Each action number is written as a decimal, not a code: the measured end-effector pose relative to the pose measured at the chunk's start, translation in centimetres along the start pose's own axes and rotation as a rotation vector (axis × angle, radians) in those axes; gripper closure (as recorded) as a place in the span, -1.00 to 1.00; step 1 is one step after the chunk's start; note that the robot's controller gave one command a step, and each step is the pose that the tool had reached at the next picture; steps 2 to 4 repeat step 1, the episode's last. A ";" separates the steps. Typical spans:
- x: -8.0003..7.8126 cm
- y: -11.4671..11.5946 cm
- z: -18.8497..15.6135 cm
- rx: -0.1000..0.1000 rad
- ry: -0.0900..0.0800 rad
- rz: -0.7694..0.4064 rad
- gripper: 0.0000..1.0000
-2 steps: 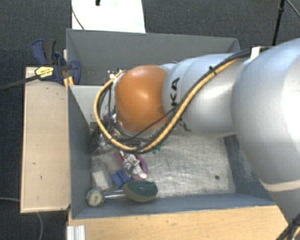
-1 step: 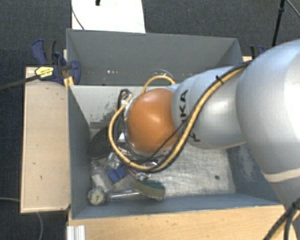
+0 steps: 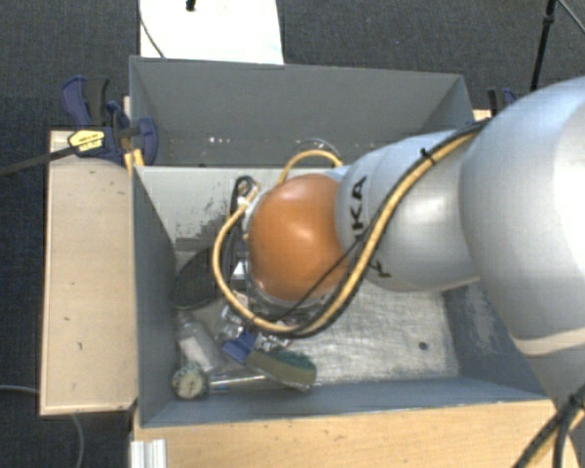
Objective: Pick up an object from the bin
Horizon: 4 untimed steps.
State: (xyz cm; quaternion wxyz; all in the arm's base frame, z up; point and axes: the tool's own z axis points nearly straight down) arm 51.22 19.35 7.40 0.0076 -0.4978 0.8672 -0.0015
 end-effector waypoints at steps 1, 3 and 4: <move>1.1 -0.7 -14.0 -0.003 0.004 0.034 1.00; 1.1 -0.7 -14.0 -0.003 0.004 0.034 1.00; 1.1 -0.7 -14.0 -0.003 0.004 0.034 1.00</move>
Offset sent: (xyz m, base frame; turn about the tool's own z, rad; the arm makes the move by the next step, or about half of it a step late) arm -0.0032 -0.0138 0.1345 0.0280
